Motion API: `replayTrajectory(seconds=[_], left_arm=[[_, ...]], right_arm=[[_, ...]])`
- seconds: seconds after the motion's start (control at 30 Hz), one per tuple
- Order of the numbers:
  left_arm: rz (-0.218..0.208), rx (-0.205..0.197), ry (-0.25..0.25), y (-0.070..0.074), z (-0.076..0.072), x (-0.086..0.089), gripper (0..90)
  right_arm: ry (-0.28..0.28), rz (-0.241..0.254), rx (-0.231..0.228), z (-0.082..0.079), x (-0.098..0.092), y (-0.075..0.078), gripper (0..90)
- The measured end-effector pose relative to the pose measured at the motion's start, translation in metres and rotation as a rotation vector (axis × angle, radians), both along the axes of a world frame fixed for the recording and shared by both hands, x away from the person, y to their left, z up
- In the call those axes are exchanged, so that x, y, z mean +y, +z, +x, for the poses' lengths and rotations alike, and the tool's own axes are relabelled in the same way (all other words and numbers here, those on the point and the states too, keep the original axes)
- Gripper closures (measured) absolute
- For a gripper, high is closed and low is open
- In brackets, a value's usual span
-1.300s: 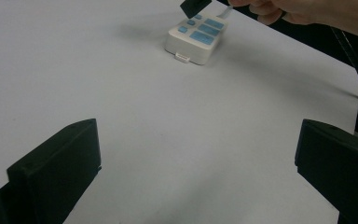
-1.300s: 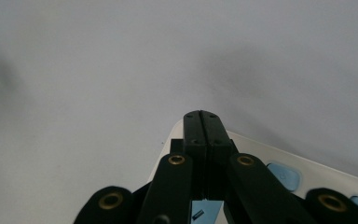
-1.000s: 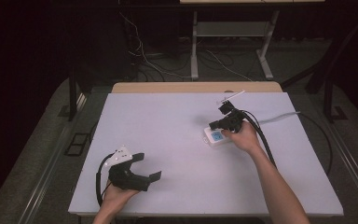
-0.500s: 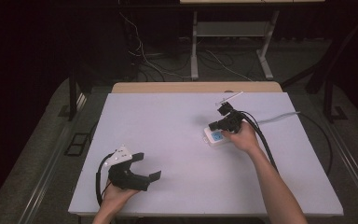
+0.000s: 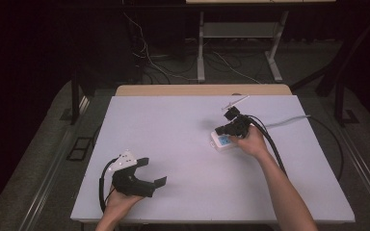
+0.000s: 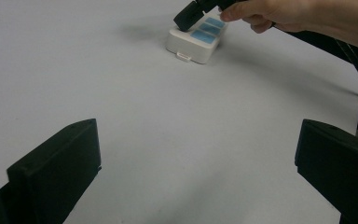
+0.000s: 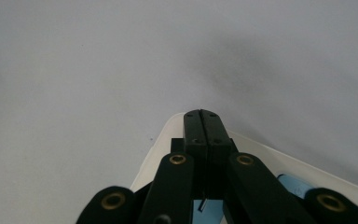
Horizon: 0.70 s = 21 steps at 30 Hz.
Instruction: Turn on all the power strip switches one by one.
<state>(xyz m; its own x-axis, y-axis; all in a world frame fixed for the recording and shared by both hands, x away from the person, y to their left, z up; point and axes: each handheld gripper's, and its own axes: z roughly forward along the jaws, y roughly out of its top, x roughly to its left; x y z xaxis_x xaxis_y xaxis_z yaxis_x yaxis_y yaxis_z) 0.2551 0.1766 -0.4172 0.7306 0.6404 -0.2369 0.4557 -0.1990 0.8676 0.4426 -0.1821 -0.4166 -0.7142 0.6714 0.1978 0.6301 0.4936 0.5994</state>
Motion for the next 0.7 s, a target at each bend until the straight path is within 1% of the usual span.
replayTrajectory(seconds=[0.07,0.13,0.23,0.3,0.43,0.5,0.57,0.6,0.63,0.67,0.7], left_arm=[[-0.001,-0.001,0.0,0.0001,0.0,0.0,0.0],[0.0,-0.003,0.001,0.0004,-0.0004,0.0001,0.0],[0.004,-0.002,-0.001,0.0002,-0.0001,0.0003,0.0],[0.0,0.002,0.002,-0.0002,0.0005,0.0005,0.0],[-0.002,0.003,0.005,-0.0003,0.001,0.0016,0.0],[-0.003,0.005,0.007,-0.0006,0.0014,0.002,0.0],[-0.006,0.006,0.007,-0.0006,0.0012,0.002,0.0],[-0.005,0.005,0.007,-0.0007,0.0009,0.0018,0.0],[-0.004,0.005,0.005,-0.0007,0.0008,0.0016,0.0],[-0.005,0.006,0.004,-0.0009,0.0007,0.0014,0.0],[-0.005,0.005,0.004,-0.0009,0.0007,0.0012,0.0]], right_arm=[[-0.003,-0.01,-0.002,0.0002,0.0006,-0.0005,90.0],[-0.005,0.003,0.006,0.0017,-0.0006,-0.0013,90.0],[-0.001,0.008,-0.006,0.0009,-0.001,-0.0017,90.0],[0.0,0.009,-0.005,0.0009,-0.0012,-0.0016,90.0],[0.006,-0.007,-0.001,0.0014,0.0006,0.0002,90.0],[-0.001,0.007,0.02,0.0019,-0.0015,0.0001,90.0],[-0.013,0.039,0.04,0.0023,-0.0042,-0.0008,90.0],[-0.014,0.038,0.04,0.0019,-0.0041,-0.0004,90.0],[-0.013,0.017,0.031,0.0012,-0.0038,0.0013,90.0],[-0.013,0.017,0.031,0.0012,-0.0038,0.0013,90.0],[-0.017,0.005,0.033,0.0007,-0.0049,0.0029,90.0]])
